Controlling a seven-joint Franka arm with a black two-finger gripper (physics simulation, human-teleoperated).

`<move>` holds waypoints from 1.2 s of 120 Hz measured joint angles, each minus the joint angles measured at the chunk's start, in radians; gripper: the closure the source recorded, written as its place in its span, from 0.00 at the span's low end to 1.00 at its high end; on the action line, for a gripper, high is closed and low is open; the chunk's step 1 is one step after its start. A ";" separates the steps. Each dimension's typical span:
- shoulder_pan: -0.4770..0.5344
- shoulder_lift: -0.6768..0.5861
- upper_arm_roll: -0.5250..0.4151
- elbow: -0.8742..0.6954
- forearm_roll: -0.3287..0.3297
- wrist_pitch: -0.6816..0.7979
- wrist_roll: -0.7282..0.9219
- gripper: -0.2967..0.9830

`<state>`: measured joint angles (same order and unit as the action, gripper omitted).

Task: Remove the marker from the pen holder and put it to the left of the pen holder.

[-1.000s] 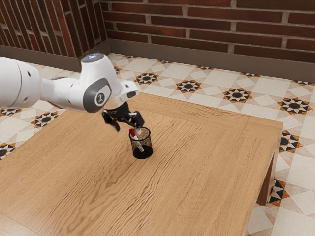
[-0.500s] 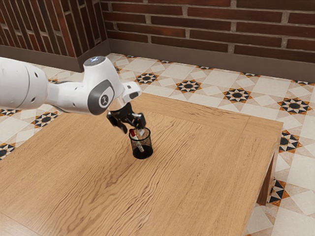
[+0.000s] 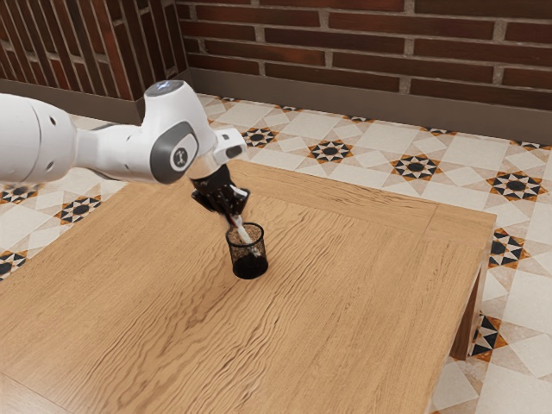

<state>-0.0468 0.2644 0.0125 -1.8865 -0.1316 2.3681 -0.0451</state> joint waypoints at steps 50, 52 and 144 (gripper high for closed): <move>0.003 -0.010 0.099 0.333 0.212 -0.653 0.028 0.85; 0.003 0.005 0.105 0.347 0.220 -0.686 0.030 0.85; 0.083 0.463 0.140 0.768 0.228 -1.216 0.095 0.38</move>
<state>0.0361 0.7273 0.1525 -1.1184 0.0968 1.1524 0.0500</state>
